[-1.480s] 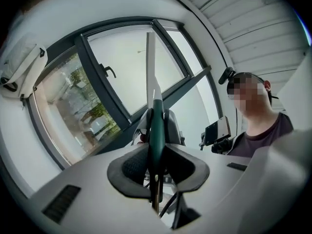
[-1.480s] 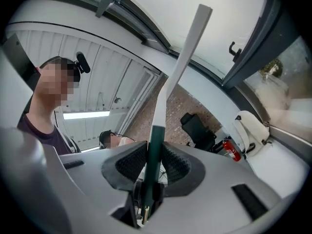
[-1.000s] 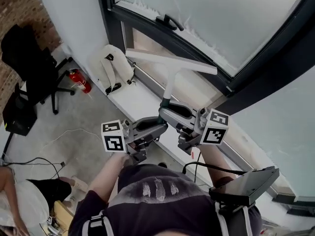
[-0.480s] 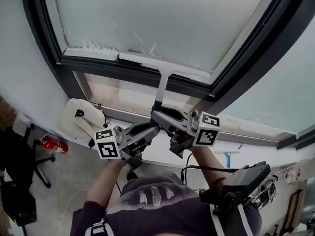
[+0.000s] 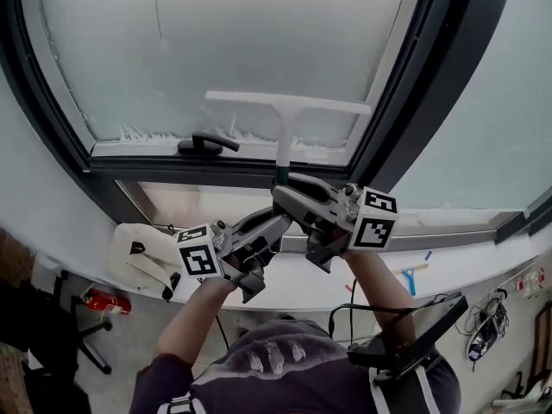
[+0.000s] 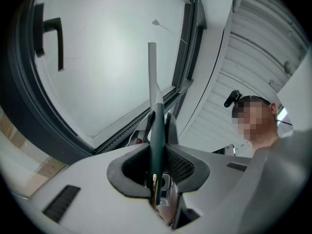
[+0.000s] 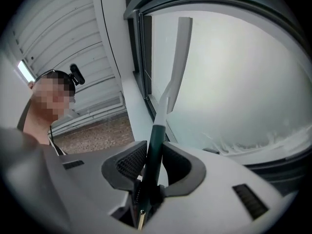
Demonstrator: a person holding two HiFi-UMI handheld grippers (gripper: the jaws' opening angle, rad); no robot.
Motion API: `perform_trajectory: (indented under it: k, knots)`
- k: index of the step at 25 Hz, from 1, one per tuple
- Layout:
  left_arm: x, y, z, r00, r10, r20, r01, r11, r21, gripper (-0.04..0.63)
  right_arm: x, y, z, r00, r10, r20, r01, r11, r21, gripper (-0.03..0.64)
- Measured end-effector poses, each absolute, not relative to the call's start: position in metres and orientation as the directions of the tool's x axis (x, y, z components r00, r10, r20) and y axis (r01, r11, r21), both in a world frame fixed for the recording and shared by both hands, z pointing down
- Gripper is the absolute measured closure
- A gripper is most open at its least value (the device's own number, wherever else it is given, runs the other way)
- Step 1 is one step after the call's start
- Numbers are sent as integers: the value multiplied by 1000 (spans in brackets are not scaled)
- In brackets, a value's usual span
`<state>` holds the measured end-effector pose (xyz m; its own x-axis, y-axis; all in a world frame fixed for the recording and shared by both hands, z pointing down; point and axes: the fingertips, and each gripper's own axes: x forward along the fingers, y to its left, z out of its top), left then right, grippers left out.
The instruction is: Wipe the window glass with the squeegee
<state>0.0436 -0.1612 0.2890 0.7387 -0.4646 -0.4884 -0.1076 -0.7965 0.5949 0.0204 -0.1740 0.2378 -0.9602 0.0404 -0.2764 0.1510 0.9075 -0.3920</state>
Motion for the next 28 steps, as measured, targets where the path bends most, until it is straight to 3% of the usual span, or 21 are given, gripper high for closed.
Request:
perform_trajectory:
  k: [20, 24, 28]
  knots:
    - [2, -111, 308, 742, -411, -530, 5, -786, 618, 494, -23, -128, 259, -974, -68, -217, 29, 910, -414, 528]
    - [-6, -107, 298, 758, -405, -511, -34, -807, 589, 494, -28, -123, 248, -965, -55, -255, 53, 916, -397, 528]
    - [-1, -107, 285, 741, -366, -563, 16, -828, 560, 494, -24, -122, 235, -950, -55, -308, 73, 919, -388, 528]
